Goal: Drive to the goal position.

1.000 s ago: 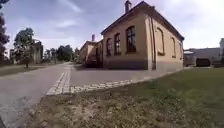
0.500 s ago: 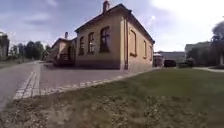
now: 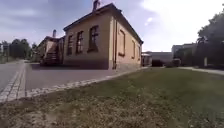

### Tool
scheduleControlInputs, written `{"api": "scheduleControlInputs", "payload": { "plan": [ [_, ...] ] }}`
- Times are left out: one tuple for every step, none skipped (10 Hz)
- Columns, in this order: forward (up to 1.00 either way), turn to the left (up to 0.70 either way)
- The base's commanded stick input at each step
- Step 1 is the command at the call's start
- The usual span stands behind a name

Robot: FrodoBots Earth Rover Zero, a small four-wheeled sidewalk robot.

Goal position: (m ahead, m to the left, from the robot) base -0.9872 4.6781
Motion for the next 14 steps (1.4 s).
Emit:
{"api": "scheduleControlInputs", "payload": {
  "plan": [
    [0.0,-0.7],
    [0.0,-0.7],
    [0.0,0.0],
    [0.0,0.0],
    [0.0,0.0],
    [0.0,0.0],
    [0.0,0.0],
    [0.0,0.0],
    [0.0,0.0],
    [0.0,0.0],
    [0.0,0.0],
    [0.19,0.0],
    [0.6,0.0],
    [0.7,0.0]
  ]
}}
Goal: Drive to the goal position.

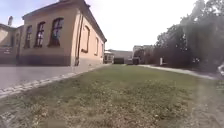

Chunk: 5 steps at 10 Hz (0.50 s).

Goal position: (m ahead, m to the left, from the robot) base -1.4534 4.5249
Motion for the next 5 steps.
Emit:
{"api": "scheduleControlInputs", "payload": {
  "plan": [
    [0.7,0.0],
    [0.7,0.0],
    [0.7,0.0],
    [0.7,0.0],
    [0.7,0.0]
  ]
}}
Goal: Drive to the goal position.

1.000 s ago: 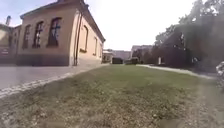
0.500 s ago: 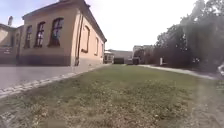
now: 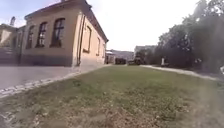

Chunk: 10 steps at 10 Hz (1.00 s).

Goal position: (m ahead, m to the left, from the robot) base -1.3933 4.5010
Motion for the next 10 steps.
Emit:
{"api": "scheduleControlInputs", "payload": {
  "plan": [
    [0.7,0.0],
    [0.7,0.0],
    [0.7,0.0],
    [0.7,0.0],
    [0.7,0.0],
    [0.7,0.0],
    [0.7,0.0],
    [0.7,0.0],
    [0.7,0.0],
    [0.7,0.0]
  ]
}}
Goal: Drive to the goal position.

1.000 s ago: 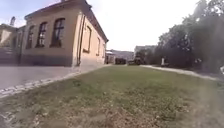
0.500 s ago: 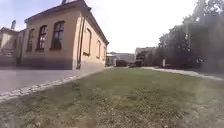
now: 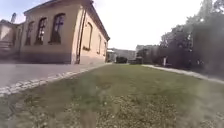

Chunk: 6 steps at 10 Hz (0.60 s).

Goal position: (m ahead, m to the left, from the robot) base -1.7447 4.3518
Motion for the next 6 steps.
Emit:
{"api": "scheduleControlInputs", "payload": {
  "plan": [
    [0.7,0.0],
    [0.7,0.0],
    [0.7,0.0],
    [0.7,0.0],
    [0.7,0.0],
    [0.7,0.0]
  ]
}}
